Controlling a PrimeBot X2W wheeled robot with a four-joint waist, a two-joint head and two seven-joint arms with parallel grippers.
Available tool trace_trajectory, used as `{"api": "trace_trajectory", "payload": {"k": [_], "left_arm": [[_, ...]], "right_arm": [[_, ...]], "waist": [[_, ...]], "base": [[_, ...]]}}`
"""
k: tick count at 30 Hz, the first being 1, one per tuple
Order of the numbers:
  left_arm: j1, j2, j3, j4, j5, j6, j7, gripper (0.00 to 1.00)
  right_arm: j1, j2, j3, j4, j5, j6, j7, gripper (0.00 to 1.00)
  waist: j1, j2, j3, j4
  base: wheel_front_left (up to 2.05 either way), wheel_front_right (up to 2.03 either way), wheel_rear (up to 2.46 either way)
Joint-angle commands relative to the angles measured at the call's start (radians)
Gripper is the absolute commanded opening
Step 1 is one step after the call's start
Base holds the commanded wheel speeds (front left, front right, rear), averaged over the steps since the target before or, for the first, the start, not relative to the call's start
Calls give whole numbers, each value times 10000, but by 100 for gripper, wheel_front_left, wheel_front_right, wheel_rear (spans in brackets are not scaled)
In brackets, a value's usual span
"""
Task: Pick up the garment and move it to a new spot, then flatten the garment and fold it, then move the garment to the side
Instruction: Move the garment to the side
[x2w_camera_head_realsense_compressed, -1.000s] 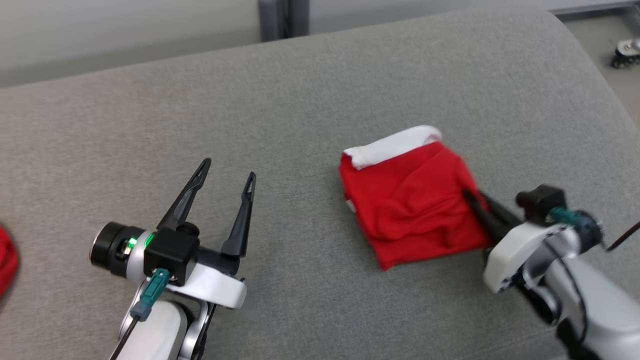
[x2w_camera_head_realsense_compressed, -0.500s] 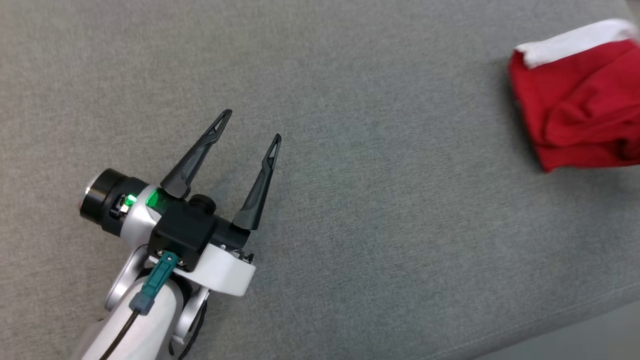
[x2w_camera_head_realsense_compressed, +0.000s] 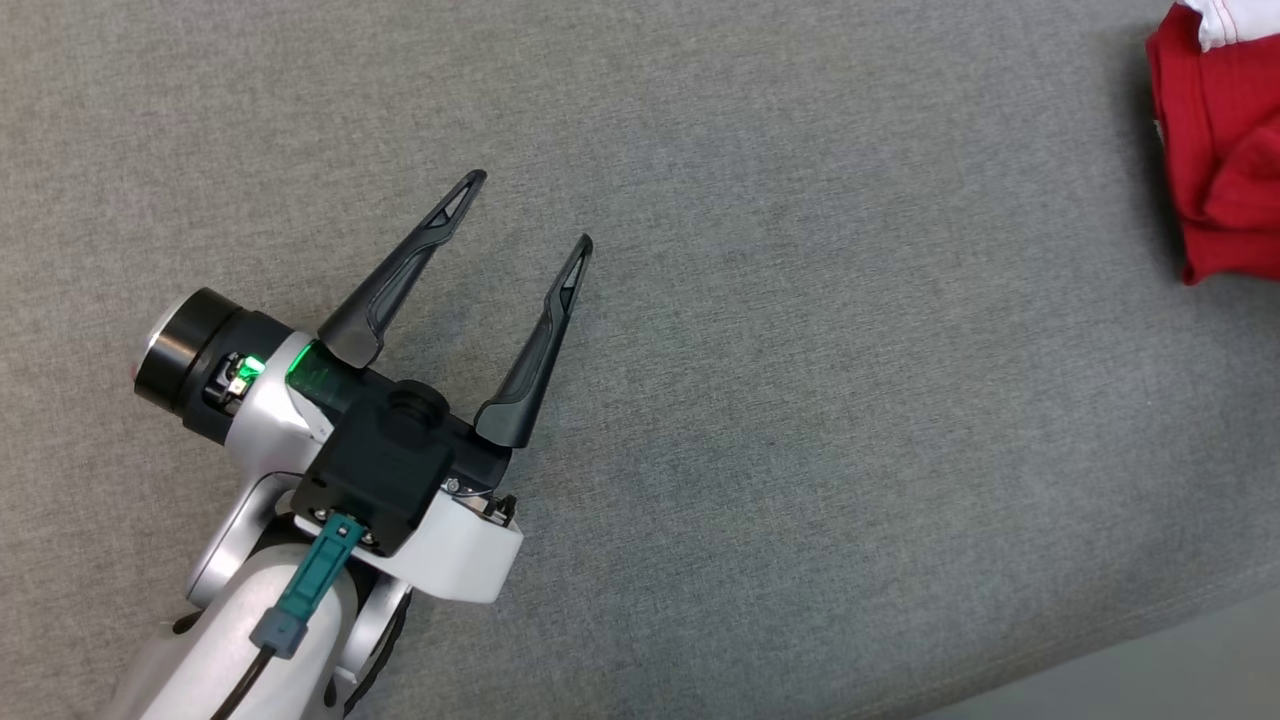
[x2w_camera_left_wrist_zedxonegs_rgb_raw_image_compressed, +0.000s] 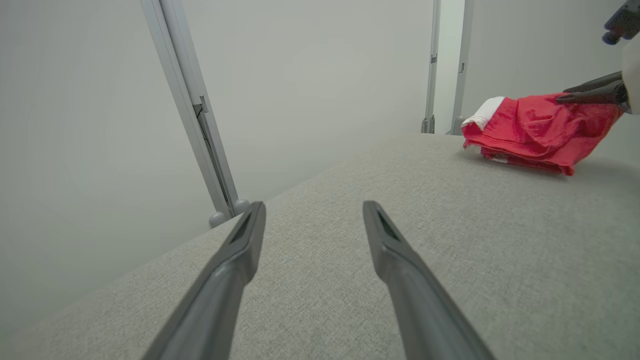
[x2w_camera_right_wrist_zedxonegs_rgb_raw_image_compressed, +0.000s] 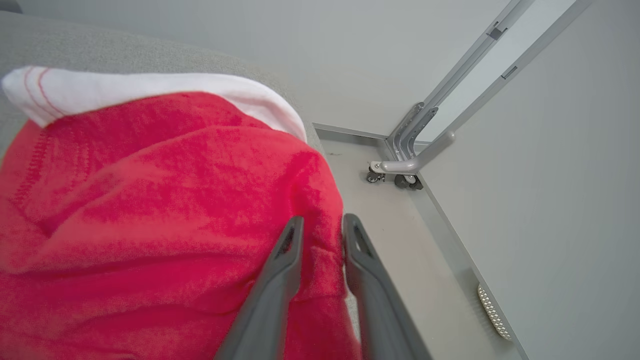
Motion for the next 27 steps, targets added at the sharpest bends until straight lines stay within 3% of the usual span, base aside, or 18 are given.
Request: {"api": "trace_trajectory", "payload": {"k": [1, 5, 12, 20, 27], "left_arm": [[-22, 32, 4, 16, -41, 43, -13, 100], [162, -8, -17, 185, -158, 90, -83, 100], [713, -155, 117, 725, -552, 372, -467, 100], [1683, -433, 392, 1464, -1135, 822, -1073, 100], [2178, -641, 538, 1966, -1485, 1080, -1454, 100]], "right_arm": [[78, 4, -164, 64, -89, -3, -44, 100], [426, 192, -760, 40, -243, -3, -45, 100], [1795, 880, -2077, -1498, -569, -3, -42, 100], [4076, 2514, -3319, -3907, -1246, -3, -24, 100], [5729, 4039, -3861, -5919, -2009, -1, -26, 100]], "waist": [[0, 0, -74, -54], [0, 0, -370, -178], [0, 0, -1330, -288], [0, 0, -2627, -56], [0, 0, -3356, 737]], "base": [[0, 0, 0], [0, 0, 0], [0, 0, 0], [0, 0, 0], [0, 0, 0]]}}
